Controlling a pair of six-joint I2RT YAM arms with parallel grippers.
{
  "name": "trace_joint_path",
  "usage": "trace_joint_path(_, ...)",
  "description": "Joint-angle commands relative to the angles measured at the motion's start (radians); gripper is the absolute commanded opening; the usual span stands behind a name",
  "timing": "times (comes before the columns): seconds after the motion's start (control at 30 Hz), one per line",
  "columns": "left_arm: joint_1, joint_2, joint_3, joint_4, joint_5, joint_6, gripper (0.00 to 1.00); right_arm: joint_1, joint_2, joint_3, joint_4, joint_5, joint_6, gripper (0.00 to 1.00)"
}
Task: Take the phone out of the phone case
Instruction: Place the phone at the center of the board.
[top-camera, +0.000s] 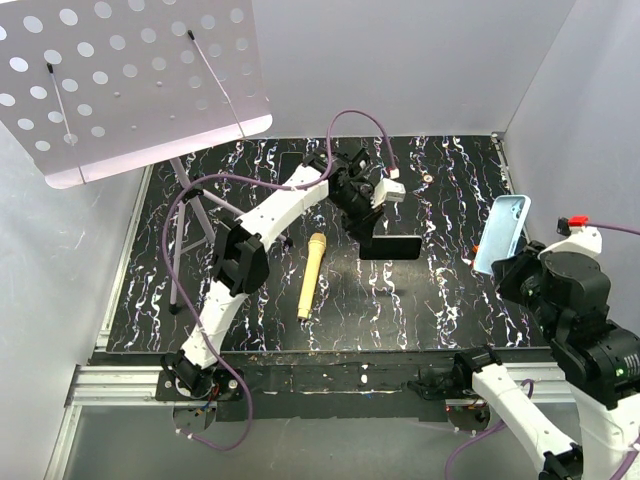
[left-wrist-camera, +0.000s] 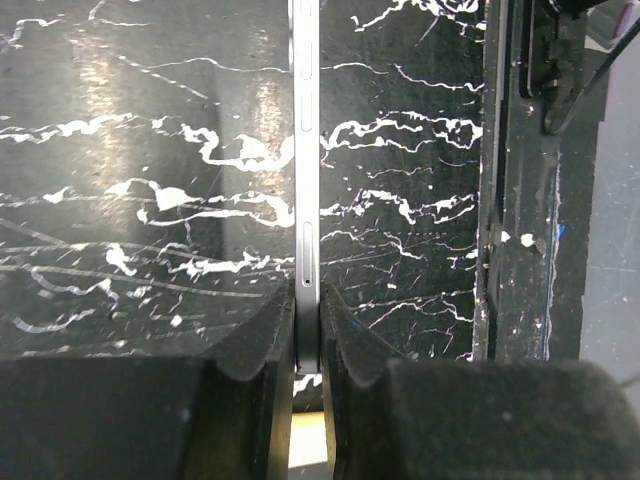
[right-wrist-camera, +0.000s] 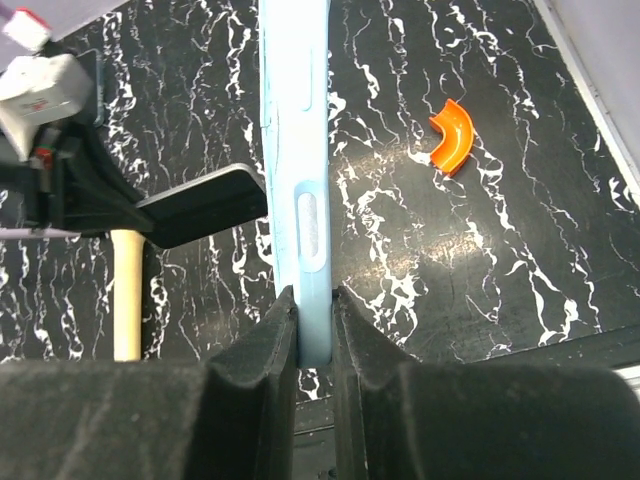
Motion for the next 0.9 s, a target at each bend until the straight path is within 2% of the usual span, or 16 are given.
trace_joint_path(0.0, -0.017, 0.035, 0.080, -0.061, 0.176, 0.064, 0.00, -0.004, -0.040, -0.012, 0.007, -0.040, 0.010, 0.01)
trace_joint_path(0.2, -0.044, 0.116, 0.003, -0.074, 0.243, 0.004, 0.00, -0.004, -0.076, -0.050, 0.010, -0.086, 0.013, 0.01)
trace_joint_path(0.4, -0.043, 0.141, -0.079, 0.017, 0.253, -0.082, 0.00, -0.004, -0.096, -0.086, 0.029, -0.150, 0.038, 0.01)
trace_joint_path(0.53, -0.034, 0.136, -0.150, 0.087, 0.334, -0.130, 0.00, -0.004, -0.088, -0.112, 0.032, -0.164, 0.042, 0.01)
trace_joint_path(0.73, -0.023, 0.201, -0.116, 0.048, 0.348, -0.154, 0.00, -0.004, -0.108, -0.135, 0.047, -0.181, 0.050, 0.01)
trace_joint_path(0.87, -0.020, 0.188, -0.179, 0.118, 0.313, -0.202, 0.00, -0.004, -0.105, -0.139, 0.052, -0.193, 0.042, 0.01)
